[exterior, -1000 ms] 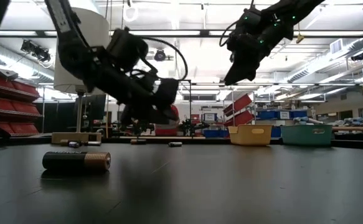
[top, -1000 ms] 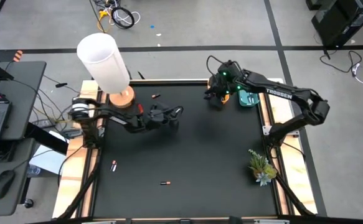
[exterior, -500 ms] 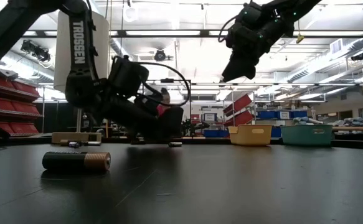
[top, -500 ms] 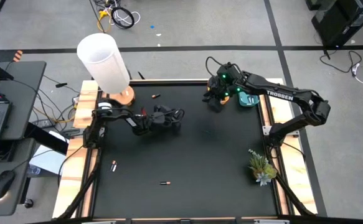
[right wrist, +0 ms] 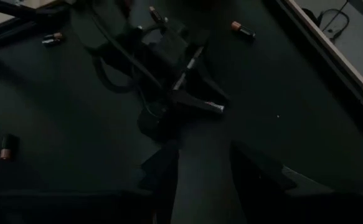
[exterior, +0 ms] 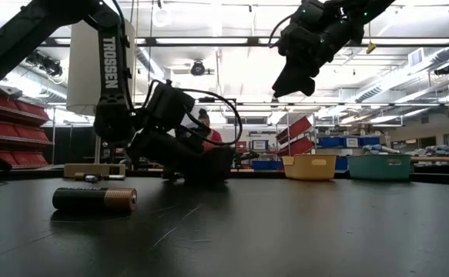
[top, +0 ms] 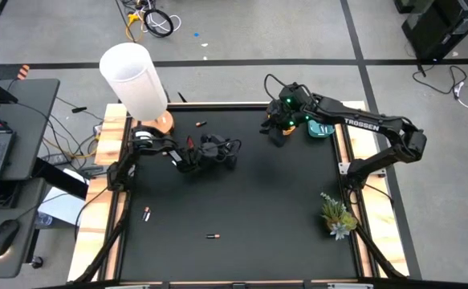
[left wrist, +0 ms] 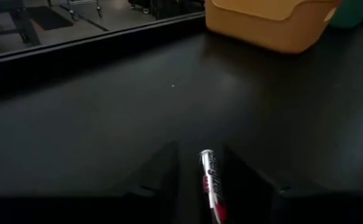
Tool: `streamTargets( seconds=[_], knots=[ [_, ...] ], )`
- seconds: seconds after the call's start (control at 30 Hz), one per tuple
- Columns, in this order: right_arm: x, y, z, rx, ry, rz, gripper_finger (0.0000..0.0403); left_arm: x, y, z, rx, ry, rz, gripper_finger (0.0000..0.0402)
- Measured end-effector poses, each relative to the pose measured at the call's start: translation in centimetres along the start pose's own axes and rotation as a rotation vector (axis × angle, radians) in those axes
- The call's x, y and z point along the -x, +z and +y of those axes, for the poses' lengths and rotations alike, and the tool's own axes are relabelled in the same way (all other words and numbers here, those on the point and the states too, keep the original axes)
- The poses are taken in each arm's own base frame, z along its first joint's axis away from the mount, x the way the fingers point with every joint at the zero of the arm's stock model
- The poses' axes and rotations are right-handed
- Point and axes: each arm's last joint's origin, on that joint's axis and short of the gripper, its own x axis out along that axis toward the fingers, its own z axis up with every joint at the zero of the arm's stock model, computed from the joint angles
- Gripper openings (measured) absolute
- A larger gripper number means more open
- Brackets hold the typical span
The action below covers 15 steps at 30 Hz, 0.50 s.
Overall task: Sort batteries
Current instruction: Put the silver battery into the blue bin
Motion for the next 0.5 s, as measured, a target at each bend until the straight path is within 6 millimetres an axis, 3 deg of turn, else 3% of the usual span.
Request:
streamTargets(
  seconds=[0.13,0.33,0.5],
  knots=[
    [0.6,0.2,0.2,0.008,0.000,-0.019,0.0153,0.1,-0.6,-0.1,-0.051,0.002,0.050,0.0038],
    [1.2,0.4,0.0,0.007,-0.026,-0.044,0.0153,0.2,-0.8,-0.2,-0.026,-0.005,0.061,0.0037],
    [1.3,0.2,-0.3,-0.005,-0.036,-0.034,0.0153,0.7,1.0,-0.6,0.013,-0.075,-0.008,0.0037]
  ],
)
